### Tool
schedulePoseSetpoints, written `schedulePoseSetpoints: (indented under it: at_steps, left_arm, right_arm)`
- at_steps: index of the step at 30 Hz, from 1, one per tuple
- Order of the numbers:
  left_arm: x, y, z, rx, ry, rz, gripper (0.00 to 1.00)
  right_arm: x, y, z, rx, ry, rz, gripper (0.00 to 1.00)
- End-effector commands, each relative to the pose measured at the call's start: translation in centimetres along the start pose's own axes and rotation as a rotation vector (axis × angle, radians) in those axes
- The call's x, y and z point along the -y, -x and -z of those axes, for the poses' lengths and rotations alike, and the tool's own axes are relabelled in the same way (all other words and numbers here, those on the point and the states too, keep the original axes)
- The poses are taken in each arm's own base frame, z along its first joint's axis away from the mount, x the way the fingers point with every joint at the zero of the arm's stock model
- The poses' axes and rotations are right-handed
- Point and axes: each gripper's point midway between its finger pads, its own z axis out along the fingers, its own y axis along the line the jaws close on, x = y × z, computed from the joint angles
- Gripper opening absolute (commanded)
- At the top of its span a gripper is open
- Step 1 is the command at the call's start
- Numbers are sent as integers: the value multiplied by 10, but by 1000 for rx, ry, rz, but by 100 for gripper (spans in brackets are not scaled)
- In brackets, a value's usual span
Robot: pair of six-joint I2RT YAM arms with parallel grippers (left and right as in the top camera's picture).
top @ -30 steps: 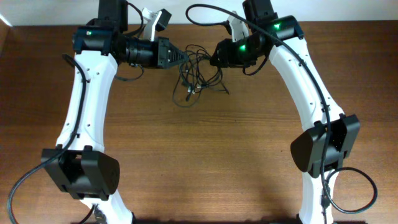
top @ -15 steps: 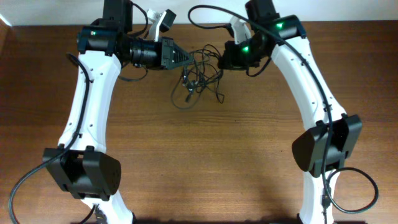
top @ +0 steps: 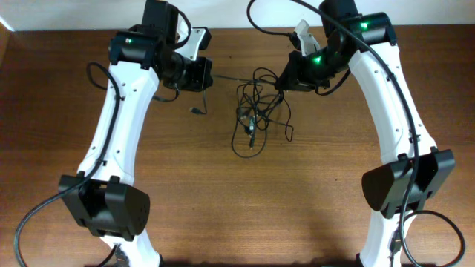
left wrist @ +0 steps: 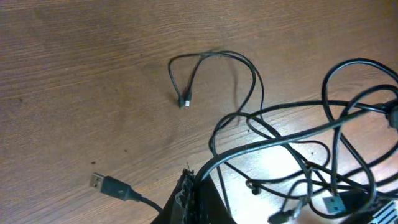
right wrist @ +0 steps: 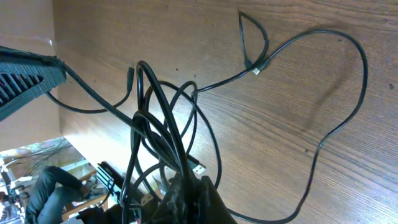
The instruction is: Untangle cables
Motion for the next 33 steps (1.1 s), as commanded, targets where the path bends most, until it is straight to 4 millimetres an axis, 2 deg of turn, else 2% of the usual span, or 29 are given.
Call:
schedulePoseSetpoints:
  at_steps: [1, 3, 5, 8, 10, 11, 12, 14, 16, 19, 21, 25, 30, 33]
  left_arm:
    - [-71, 4, 27, 42, 298, 63, 0]
    - [-71, 4, 27, 42, 298, 63, 0]
    - [-69, 3, 26, 39, 287, 64, 0]
    - [-42, 2, 21, 30, 124, 64, 0]
    - [-33, 2, 20, 32, 74, 63, 0]
    - [-34, 2, 20, 32, 76, 55, 0]
    - [-34, 2, 20, 32, 76, 52, 0]
    - [-34, 3, 20, 36, 75, 43, 0]
    - [-29, 3, 19, 36, 46, 43, 0]
    - [-5, 7, 20, 50, -92, 35, 0]
    - [-2, 12, 21, 63, -109, 117, 0]
    - [2, 18, 20, 77, -120, 232, 0]
    - [16, 15, 15, 60, -140, 213, 0]
    - [33, 14, 18, 56, -231, 116, 0]
  right_arm:
    - [85, 6, 40, 75, -358, -80, 4]
    - [93, 7, 42, 77, -405, -81, 4]
    - [92, 6, 41, 73, -403, -80, 4]
    - [88, 3, 38, 60, -402, -73, 5]
    - [87, 3, 37, 58, -401, -72, 23]
    - [87, 2, 38, 56, -399, -73, 39]
    - [87, 2, 37, 54, -399, -75, 51]
    - [84, 1, 35, 49, -377, -81, 59]
    - [74, 0, 27, 33, -319, -79, 59]
    - [61, -1, 9, 9, -283, -103, 59]
    - [54, 0, -11, -5, -279, -159, 59]
    - [37, 13, -39, 26, -258, -182, 59]
    - [6, 31, -58, 100, -216, -78, 59]
    - [3, 41, -64, 123, -201, -38, 59]
